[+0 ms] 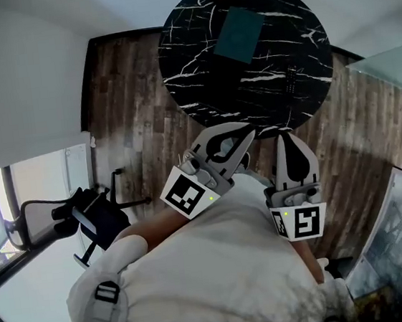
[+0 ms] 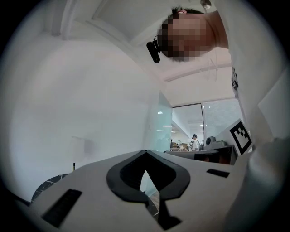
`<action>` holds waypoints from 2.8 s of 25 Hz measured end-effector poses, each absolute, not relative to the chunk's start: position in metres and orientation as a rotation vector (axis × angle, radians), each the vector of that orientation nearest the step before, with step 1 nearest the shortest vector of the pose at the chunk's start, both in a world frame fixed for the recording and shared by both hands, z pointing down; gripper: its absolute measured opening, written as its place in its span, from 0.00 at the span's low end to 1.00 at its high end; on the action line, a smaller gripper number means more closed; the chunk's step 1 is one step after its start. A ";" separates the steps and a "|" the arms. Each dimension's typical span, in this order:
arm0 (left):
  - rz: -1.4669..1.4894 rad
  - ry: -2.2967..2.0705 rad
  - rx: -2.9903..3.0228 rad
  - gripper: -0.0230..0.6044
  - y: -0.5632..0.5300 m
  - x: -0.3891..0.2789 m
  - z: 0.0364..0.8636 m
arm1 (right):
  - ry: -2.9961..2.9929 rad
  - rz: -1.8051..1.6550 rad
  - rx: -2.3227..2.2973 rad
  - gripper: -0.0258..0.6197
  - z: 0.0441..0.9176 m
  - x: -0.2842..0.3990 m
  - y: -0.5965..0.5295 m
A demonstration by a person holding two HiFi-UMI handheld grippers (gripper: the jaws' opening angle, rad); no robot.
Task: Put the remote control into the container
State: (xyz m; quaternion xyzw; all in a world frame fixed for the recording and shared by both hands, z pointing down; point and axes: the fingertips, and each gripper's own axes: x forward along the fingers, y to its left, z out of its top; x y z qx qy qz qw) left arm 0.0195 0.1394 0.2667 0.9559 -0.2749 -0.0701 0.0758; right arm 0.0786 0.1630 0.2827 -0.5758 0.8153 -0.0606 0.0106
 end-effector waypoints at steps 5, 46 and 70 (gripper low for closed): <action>-0.259 -0.821 2.863 0.05 0.078 -0.007 0.259 | 2.572 -0.122 -1.800 0.05 0.271 0.047 0.099; 0.110 -0.537 2.870 0.05 0.004 0.154 0.344 | 2.550 -0.651 -2.046 0.17 0.406 0.233 0.017; 0.459 -0.419 2.575 0.05 -0.031 0.199 0.537 | 2.571 -1.677 -2.124 0.42 0.702 0.261 -0.007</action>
